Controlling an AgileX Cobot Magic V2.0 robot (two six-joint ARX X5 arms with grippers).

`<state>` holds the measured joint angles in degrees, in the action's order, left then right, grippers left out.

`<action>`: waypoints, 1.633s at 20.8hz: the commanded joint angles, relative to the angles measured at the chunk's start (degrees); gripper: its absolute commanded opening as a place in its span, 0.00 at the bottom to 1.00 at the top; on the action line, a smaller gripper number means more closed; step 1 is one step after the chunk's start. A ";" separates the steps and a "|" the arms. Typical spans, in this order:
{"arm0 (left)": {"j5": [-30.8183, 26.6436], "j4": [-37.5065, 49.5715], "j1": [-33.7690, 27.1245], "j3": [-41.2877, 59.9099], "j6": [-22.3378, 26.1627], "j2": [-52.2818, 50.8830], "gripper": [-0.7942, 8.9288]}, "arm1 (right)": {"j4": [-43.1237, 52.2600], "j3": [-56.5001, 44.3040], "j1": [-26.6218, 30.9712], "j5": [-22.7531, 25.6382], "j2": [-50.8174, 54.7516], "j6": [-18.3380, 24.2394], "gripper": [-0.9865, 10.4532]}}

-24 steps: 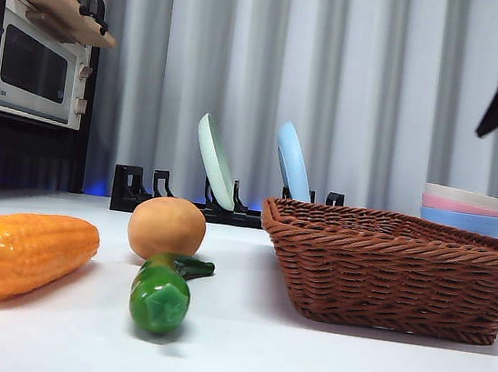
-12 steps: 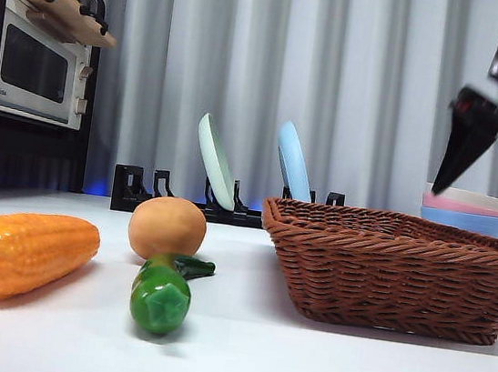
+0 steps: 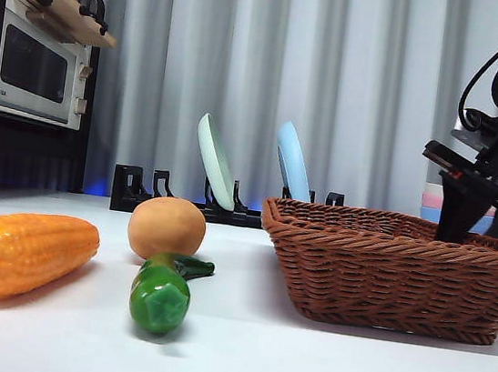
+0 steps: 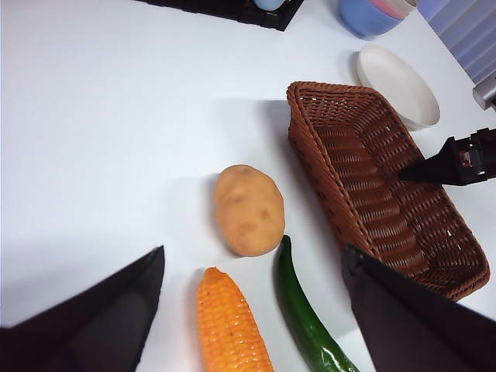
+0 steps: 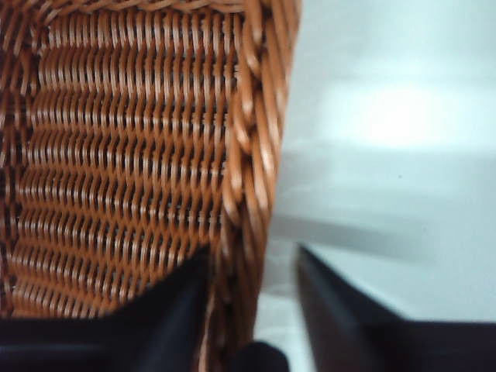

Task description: Pick up the basket,pick up the corn from the table,pick up the potato from the table,pick up the cucumber from the table,put all items into the basket

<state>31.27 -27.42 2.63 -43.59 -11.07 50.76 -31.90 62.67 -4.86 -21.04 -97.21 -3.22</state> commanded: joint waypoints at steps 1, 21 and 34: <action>0.33 0.02 0.04 -0.02 0.70 -0.04 0.47 | -0.02 0.11 -0.09 0.31 0.66 -1.55 0.07; -24.68 -0.72 25.42 -23.26 7.34 40.28 0.58 | -9.51 0.11 -0.09 -0.02 35.80 -3.98 0.07; -24.98 2.32 25.88 -25.24 8.48 50.90 0.34 | -10.67 0.11 -0.09 -0.02 40.76 -4.92 0.07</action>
<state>6.13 -25.26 28.29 -69.01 -3.38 101.34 -43.64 62.72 -4.91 -20.58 -56.62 -6.94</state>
